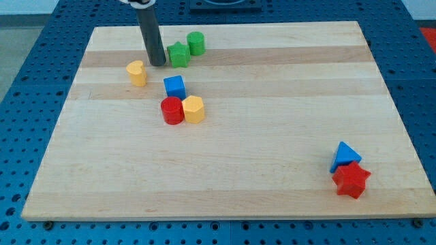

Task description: Push green star close to the green circle

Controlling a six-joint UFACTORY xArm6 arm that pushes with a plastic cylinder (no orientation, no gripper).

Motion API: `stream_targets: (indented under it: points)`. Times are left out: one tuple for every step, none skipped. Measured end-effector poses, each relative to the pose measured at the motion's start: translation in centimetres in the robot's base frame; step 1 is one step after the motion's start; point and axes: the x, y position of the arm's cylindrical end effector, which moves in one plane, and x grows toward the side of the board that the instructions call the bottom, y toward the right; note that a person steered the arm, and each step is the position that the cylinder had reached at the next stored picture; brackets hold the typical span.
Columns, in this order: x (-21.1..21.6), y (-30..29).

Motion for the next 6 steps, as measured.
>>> stream_targets:
  points:
    - [-1.8, 3.4]
    - [-2.2, 3.4]
    - [-2.1, 1.3]
    - [0.2, 1.1]
    - [2.7, 1.1]
    - [3.0, 2.8]
